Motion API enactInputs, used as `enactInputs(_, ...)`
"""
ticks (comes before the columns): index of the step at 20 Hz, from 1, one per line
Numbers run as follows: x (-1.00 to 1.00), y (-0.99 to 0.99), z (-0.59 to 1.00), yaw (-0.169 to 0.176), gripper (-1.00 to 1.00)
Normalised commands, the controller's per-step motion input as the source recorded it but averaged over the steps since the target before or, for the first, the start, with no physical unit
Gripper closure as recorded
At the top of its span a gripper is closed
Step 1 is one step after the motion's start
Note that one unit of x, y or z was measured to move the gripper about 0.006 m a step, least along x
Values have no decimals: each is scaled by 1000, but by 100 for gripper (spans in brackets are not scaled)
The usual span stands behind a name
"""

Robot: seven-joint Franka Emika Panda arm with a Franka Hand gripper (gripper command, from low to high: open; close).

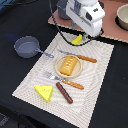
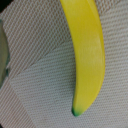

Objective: Interact with the objects in diverse but meaningful ways.

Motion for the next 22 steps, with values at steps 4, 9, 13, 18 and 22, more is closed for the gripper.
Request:
enactInputs(4, -61, 0, -237, 95, -100)
enactInputs(9, -71, 0, -123, 97, 100)
enactInputs(13, -36, 0, -54, 93, 100)
enactInputs(18, -1, 0, -25, 83, 100)
enactInputs(22, 14, 0, 19, 58, 100)
